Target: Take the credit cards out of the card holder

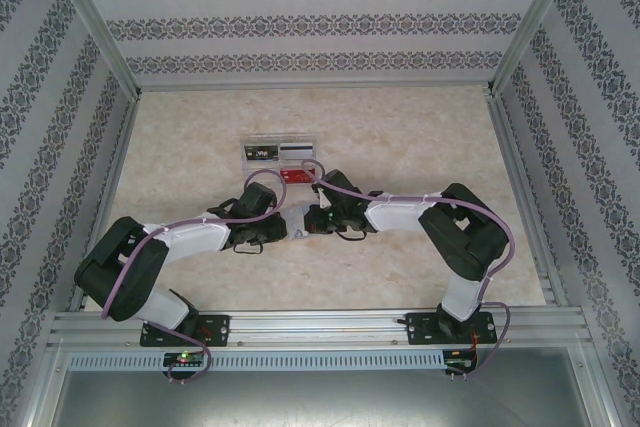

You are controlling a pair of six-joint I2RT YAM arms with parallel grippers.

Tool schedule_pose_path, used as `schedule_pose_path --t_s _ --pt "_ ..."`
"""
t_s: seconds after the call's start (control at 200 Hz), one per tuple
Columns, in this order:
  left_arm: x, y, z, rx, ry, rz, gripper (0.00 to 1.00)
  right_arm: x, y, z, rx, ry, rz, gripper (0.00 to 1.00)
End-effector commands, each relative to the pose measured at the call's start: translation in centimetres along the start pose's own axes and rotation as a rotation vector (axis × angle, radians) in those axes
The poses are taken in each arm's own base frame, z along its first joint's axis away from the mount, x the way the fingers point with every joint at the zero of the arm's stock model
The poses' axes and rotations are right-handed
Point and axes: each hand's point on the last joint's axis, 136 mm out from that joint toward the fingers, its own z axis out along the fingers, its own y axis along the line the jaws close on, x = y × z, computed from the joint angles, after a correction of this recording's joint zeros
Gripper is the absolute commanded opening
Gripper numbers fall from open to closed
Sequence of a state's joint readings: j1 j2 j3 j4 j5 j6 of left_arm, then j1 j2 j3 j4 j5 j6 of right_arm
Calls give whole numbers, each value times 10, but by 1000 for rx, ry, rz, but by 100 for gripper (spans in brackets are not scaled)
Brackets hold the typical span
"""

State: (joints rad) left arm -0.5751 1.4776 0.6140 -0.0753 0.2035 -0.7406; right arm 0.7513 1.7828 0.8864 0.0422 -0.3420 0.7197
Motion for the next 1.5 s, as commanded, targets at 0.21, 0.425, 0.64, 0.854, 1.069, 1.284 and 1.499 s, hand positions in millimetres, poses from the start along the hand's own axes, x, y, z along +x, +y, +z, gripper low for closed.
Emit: schedule_pose_path --t_s 0.21,0.425,0.64,0.854,1.069,1.284,1.499 --pt "8 10 4 -65 36 0 17 1 -3 -8 -5 -5 1 0" --pt "8 8 4 -57 41 4 17 -6 6 -4 -45 -10 -4 21" --pt "8 6 4 -49 44 10 16 -13 9 0 -51 -15 -11 23" --pt "8 6 4 -47 43 8 16 -16 8 5 -58 -6 -4 22" --pt "8 7 4 -54 44 9 16 -14 0 4 -45 -7 16 6" --pt "9 8 5 -55 48 11 16 -12 -12 -2 -32 -15 29 5" --pt "10 9 4 -56 48 10 16 -11 -23 -12 -24 -30 41 5"
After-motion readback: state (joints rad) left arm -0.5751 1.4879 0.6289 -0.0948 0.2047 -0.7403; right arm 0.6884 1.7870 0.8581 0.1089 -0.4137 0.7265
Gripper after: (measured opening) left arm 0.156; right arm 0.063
